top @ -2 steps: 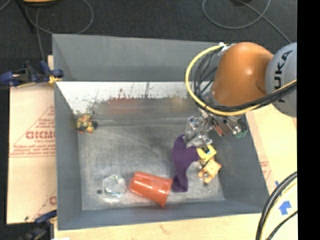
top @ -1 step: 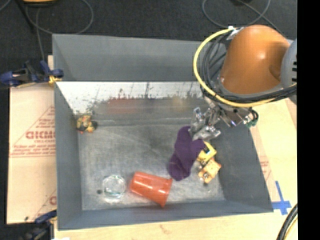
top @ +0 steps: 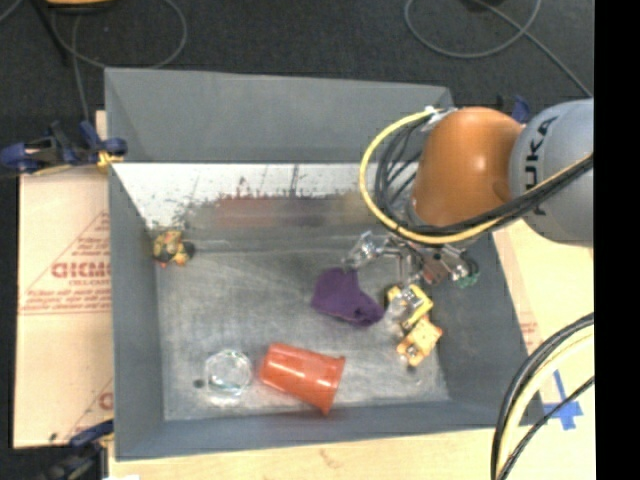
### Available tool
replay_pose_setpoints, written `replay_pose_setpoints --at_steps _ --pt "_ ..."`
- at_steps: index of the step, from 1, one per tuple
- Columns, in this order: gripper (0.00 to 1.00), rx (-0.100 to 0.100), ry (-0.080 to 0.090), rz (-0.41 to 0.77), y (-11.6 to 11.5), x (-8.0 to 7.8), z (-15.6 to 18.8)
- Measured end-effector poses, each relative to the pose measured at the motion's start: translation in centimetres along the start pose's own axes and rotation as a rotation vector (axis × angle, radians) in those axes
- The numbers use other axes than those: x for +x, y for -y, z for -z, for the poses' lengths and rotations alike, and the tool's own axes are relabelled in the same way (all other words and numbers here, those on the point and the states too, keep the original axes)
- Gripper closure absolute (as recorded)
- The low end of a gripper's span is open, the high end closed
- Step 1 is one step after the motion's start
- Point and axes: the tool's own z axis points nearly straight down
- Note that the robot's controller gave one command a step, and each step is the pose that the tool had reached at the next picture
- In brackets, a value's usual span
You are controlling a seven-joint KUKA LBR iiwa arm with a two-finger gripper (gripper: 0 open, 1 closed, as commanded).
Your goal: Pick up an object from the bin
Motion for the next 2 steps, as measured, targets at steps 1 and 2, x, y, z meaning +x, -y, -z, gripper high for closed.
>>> replay_pose_setpoints --at_steps 1,2 --pt "0.0 -0.003 -0.004 -0.003 0.0 0.1 -0.4" --pt "1.0 0.002 -0.005 -0.005 1.4 -3.7 -5.9"
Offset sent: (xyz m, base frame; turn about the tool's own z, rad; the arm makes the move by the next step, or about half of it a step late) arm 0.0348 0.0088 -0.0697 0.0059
